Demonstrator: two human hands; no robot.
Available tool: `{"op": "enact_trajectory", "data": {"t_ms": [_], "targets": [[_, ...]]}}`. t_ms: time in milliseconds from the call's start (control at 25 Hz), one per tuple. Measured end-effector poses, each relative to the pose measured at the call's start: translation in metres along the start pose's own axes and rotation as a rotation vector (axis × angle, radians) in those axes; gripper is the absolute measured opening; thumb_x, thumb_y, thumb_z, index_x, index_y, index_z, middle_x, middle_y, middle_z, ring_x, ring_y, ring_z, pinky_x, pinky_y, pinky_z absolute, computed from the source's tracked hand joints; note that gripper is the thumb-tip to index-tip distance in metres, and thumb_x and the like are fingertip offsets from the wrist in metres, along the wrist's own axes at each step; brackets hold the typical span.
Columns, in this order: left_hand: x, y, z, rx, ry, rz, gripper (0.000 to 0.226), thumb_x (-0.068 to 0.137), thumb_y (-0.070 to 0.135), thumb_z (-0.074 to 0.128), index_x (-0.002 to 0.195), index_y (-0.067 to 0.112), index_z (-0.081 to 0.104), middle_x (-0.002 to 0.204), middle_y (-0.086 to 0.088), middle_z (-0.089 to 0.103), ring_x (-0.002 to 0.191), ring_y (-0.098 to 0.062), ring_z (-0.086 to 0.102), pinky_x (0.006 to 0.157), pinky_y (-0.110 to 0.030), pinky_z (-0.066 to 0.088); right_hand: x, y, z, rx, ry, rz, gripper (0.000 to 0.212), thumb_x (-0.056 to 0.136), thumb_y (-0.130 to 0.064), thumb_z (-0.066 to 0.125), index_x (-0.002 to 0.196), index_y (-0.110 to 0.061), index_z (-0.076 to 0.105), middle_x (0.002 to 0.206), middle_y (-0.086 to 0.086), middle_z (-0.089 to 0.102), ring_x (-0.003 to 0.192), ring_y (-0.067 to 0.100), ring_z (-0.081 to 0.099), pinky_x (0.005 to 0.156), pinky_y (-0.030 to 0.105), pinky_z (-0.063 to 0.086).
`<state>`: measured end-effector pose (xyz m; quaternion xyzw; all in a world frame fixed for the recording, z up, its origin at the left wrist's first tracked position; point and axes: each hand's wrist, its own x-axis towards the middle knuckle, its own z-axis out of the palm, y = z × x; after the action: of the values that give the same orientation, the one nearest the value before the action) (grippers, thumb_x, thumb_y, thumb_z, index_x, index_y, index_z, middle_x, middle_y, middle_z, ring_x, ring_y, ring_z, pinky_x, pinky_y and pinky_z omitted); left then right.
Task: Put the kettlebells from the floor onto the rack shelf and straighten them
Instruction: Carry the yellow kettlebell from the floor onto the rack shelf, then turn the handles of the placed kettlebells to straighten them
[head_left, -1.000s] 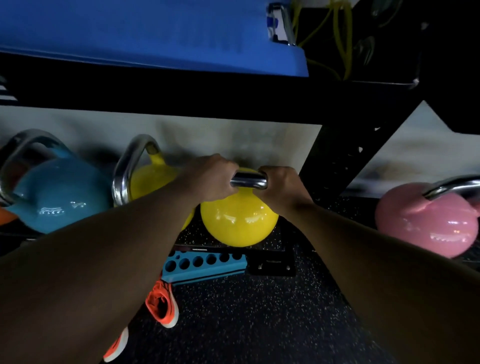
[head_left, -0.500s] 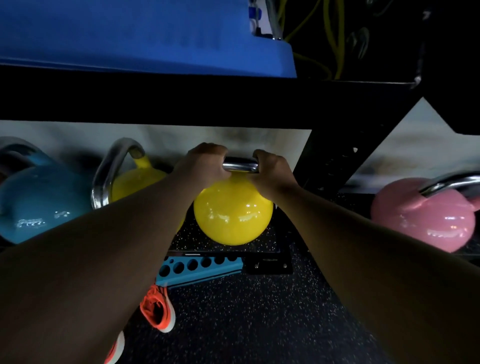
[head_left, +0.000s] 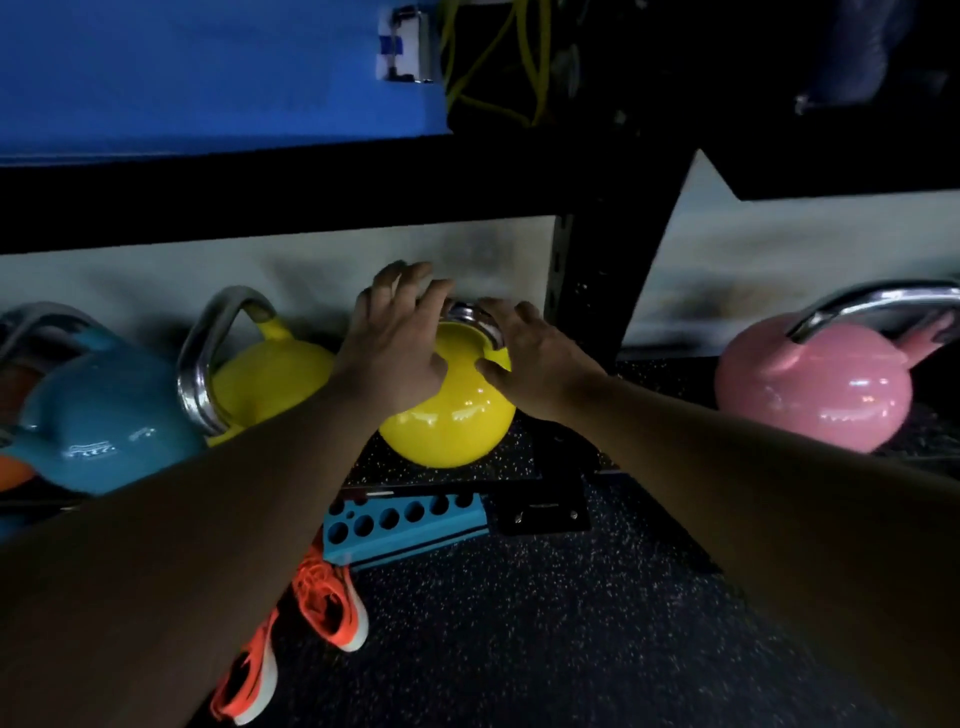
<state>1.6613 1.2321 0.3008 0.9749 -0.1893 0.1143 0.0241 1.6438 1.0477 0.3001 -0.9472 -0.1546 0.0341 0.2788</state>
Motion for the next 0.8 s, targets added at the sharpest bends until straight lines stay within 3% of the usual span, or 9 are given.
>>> {"op": "enact_trajectory", "data": {"t_ms": [120,200,320,440,640,800], "targets": [[-0.021,0.042,-0.010,0.062,-0.038,0.028,0.063,0.066,0.026,0.069,0.125,0.018,0.047,0.129,-0.008,0.047,0.123,-0.034,0.040,0.095,-0.049,0.038,-0.047,0.019,-0.025,-0.020,-0.003,-0.031,0.049,0.090,-0.030,0.057,0.135,-0.018,0.043,0.129,0.016,0.051,0.115,0.037,0.054,0.094,0.042,0.047],[-0.025,0.084,-0.016,0.022,-0.153,0.120,0.045,0.068,0.025,0.066,0.109,0.019,0.050,0.114,-0.005,0.054,0.112,-0.031,0.049,0.084,-0.041,0.038,-0.084,0.043,-0.052,-0.082,-0.014,-0.041,0.035,0.090,-0.030,0.053,0.123,-0.018,0.051,0.119,0.014,0.057,0.108,0.036,0.058,0.086,0.044,0.051],[-0.011,0.163,-0.025,-0.087,-0.317,0.171,0.031,0.072,0.025,0.064,0.099,0.025,0.049,0.104,0.001,0.057,0.102,-0.025,0.054,0.074,-0.035,0.033,-0.136,0.092,-0.100,-0.222,-0.007,-0.016,0.034,0.090,-0.030,0.049,0.123,-0.023,0.053,0.118,0.011,0.060,0.107,0.033,0.058,0.084,0.041,0.051],[0.017,0.246,-0.036,-0.135,-0.338,0.175,0.031,0.072,0.027,0.063,0.098,0.028,0.046,0.105,0.003,0.056,0.103,-0.023,0.053,0.081,-0.038,0.038,-0.183,0.145,-0.145,-0.355,0.024,0.027,0.039,0.086,-0.029,0.051,0.124,-0.023,0.054,0.120,0.011,0.061,0.109,0.033,0.057,0.088,0.039,0.046],[0.057,0.385,-0.047,-0.006,-0.300,0.294,0.042,0.071,0.029,0.062,0.111,0.025,0.048,0.121,-0.001,0.054,0.116,-0.025,0.047,0.093,-0.038,0.033,-0.261,0.238,-0.230,-0.507,0.075,0.116,0.044,0.081,-0.026,0.054,0.125,-0.027,0.055,0.122,0.005,0.062,0.113,0.030,0.055,0.094,0.040,0.043],[0.090,0.459,-0.048,0.006,-0.222,0.359,0.046,0.072,0.032,0.063,0.116,0.025,0.050,0.129,0.000,0.053,0.122,-0.024,0.045,0.099,-0.038,0.032,-0.296,0.305,-0.278,-0.582,0.096,0.177,0.043,0.080,-0.030,0.052,0.123,-0.028,0.055,0.124,0.005,0.060,0.116,0.029,0.053,0.093,0.040,0.041]]}}
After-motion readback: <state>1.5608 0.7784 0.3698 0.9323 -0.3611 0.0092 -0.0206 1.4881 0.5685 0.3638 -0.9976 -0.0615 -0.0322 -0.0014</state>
